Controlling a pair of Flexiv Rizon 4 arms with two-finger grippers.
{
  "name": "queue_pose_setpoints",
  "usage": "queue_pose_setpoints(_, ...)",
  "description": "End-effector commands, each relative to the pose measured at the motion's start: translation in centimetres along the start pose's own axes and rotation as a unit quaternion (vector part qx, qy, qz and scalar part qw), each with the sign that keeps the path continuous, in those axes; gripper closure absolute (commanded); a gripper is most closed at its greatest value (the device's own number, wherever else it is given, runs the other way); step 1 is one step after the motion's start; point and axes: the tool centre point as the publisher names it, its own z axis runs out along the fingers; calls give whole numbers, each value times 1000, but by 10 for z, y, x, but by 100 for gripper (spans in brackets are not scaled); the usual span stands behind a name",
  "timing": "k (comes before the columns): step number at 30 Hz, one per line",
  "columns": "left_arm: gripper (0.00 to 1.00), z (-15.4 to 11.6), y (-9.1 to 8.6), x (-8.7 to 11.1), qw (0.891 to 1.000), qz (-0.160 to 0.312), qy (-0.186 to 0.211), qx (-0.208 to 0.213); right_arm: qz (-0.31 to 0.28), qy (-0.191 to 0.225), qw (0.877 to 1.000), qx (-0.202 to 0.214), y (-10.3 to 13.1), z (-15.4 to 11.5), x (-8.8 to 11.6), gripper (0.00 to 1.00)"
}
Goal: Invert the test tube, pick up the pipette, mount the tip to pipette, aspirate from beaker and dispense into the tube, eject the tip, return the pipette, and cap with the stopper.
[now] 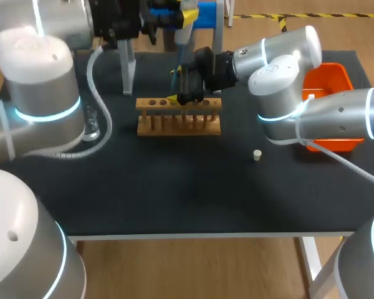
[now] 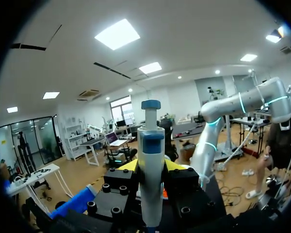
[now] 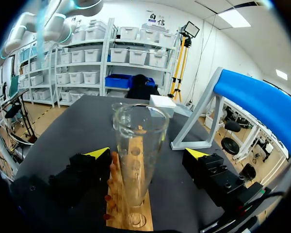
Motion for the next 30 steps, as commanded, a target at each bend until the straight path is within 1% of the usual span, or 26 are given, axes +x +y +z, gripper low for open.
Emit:
queue_pose_setpoints(1, 100, -7, 20, 33, 1000, 4, -11, 23, 0, 0, 1000, 2, 0, 0, 0, 0)
queue_pose_setpoints(4, 100, 2, 32, 43, 1000, 2, 6, 29, 0, 0, 1000, 2, 0, 0, 0, 0)
queue_pose_setpoints(7, 100, 9, 42, 48, 999, 6, 24, 38, 0, 0, 1000, 2, 0, 0, 0, 0)
queue_pose_setpoints(13, 100, 18, 55, 54, 998, 11, 43, 50, 0, 0, 1000, 2, 0, 0, 0, 0)
queue_pose_setpoints(17, 100, 21, 61, 57, 997, 9, 49, 53, 0, 0, 1000, 2, 0, 0, 0, 0)
queue_pose_setpoints(22, 100, 26, 71, 61, 997, -7, 55, 57, 0, 0, 1000, 2, 0, 0, 0, 0)
queue_pose_setpoints(26, 100, 27, 72, 61, 997, -11, 53, 59, 0, 0, 1000, 2, 0, 0, 0, 0)
queue_pose_setpoints(30, 100, 27, 76, 60, 996, -26, 50, 61, 0, 0, 1000, 2, 0, 0, 0, 0)
